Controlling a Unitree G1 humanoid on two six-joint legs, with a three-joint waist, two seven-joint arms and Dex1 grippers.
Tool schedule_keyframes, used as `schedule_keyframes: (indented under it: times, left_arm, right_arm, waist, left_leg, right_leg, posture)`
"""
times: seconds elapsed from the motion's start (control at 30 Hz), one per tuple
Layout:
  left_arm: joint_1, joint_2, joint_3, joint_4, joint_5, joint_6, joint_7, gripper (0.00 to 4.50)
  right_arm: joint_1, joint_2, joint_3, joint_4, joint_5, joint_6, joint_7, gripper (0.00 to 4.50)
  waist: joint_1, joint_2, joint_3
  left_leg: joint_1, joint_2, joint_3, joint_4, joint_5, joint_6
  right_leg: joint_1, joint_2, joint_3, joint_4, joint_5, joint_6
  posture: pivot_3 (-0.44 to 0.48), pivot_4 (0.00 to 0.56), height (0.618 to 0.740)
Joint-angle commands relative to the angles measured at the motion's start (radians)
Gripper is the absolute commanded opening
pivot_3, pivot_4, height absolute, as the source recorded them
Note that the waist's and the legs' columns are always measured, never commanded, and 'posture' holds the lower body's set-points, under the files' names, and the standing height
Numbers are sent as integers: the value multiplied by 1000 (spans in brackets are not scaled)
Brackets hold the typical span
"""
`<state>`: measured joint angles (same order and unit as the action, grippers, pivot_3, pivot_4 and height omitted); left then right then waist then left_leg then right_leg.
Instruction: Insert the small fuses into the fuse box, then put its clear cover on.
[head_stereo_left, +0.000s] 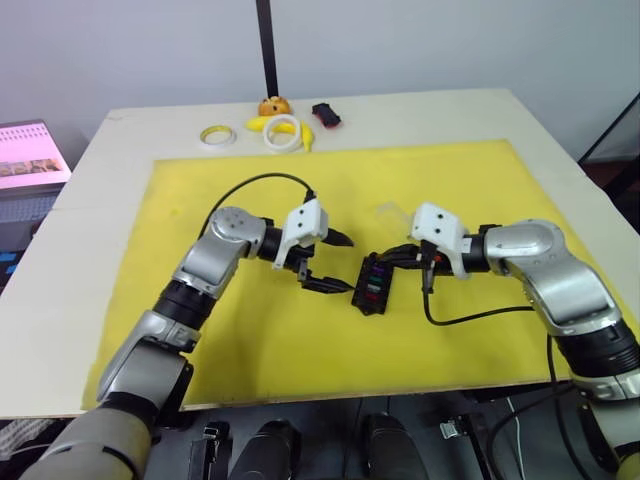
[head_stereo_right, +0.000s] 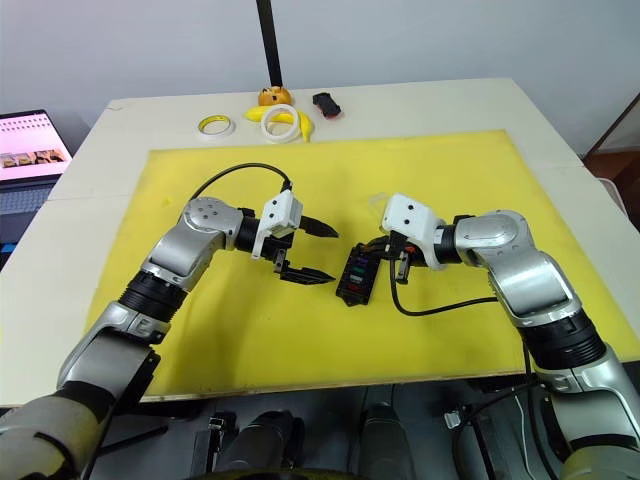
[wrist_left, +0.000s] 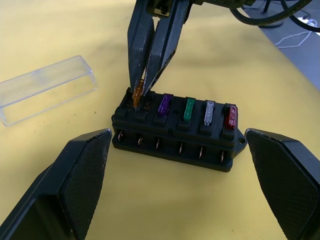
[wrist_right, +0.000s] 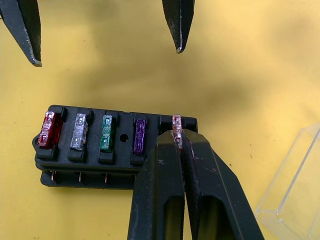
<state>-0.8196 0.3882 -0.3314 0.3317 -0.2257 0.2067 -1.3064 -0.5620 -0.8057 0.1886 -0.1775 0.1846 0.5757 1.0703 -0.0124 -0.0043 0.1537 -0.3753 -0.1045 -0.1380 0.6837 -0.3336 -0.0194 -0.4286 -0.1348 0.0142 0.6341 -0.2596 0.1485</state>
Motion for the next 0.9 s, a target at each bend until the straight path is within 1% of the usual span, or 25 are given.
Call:
schedule_keyframes:
  times: [0.03, 0.27, 0.6, 0.9]
  left_arm:
    - [-19, -1, 24, -24, 2, -11, 1, 4495]
    - [-21, -6, 24, -20, 1, -12, 4, 4495]
    - [-23, -9, 24, -17, 4, -16, 4, 4495]
    - [-20, -9, 23, -18, 7, -21, 5, 4495]
  right_arm:
    - [-5, -5, -19, -43, 27, 26, 7, 0]
    - [-11, -10, -21, -55, 34, 44, 4, 0]
    - [2, -7, -4, -25, 5, 23, -14, 0]
    - [19, -12, 0, -75, 19, 58, -13, 0]
  waist:
    - [0, 0, 0]
    - [0, 0, 0]
    - [0, 0, 0]
    - [0, 0, 0]
  left_leg:
    - [0, 0, 0, 0, 0, 0]
    - [0, 0, 0, 0, 0, 0]
    - [0, 0, 0, 0, 0, 0]
    - [0, 0, 0, 0, 0, 0]
  right_leg:
    - [0, 0, 0, 0, 0, 0]
    - [0, 0, 0, 0, 0, 0]
    - [0, 0, 0, 0, 0, 0]
    - [0, 0, 0, 0, 0, 0]
  posture:
    - [0, 150, 740]
    - [0, 150, 740]
    - [0, 150, 740]
    - [0, 150, 740]
